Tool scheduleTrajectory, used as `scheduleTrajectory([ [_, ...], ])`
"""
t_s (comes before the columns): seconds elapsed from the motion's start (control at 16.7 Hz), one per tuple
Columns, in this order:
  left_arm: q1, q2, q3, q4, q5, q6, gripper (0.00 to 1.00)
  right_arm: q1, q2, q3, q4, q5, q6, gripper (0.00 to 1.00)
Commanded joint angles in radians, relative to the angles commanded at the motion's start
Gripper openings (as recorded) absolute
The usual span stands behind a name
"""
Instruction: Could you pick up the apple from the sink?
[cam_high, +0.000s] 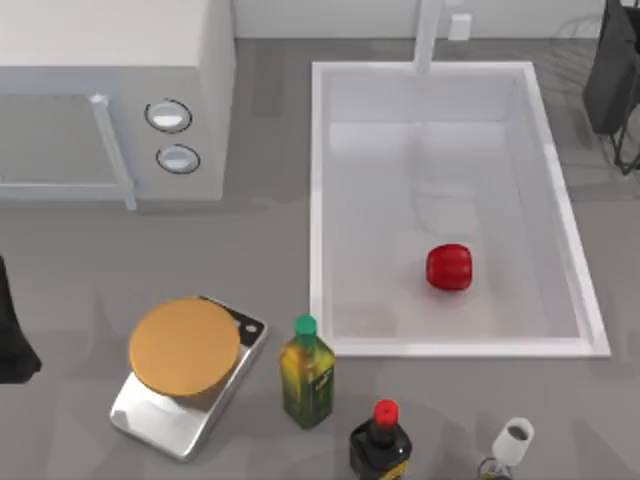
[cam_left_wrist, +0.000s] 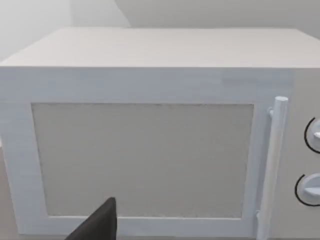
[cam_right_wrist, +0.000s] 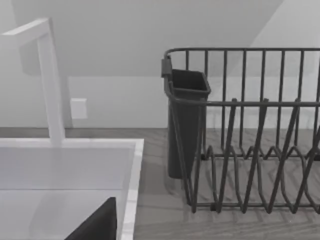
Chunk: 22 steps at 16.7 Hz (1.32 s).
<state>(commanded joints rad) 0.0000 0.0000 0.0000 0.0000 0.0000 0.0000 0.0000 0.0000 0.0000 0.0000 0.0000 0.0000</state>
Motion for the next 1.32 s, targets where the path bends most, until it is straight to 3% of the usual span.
scheduleTrajectory([
  [0.66,0.0,0.0,0.0,0.0,0.0,0.0,1.0,0.017,0.098,0.081,-0.05,0.0,0.018,1.0],
  [0.96,0.0,0.0,0.0,0.0,0.0,0.0,1.0,0.073,0.417,0.348,-0.212,0.001,0.076,1.0],
  [1.32,0.0,0.0,0.0,0.0,0.0,0.0,1.0,0.17,0.971,0.813,-0.498,0.002,0.179,1.0],
])
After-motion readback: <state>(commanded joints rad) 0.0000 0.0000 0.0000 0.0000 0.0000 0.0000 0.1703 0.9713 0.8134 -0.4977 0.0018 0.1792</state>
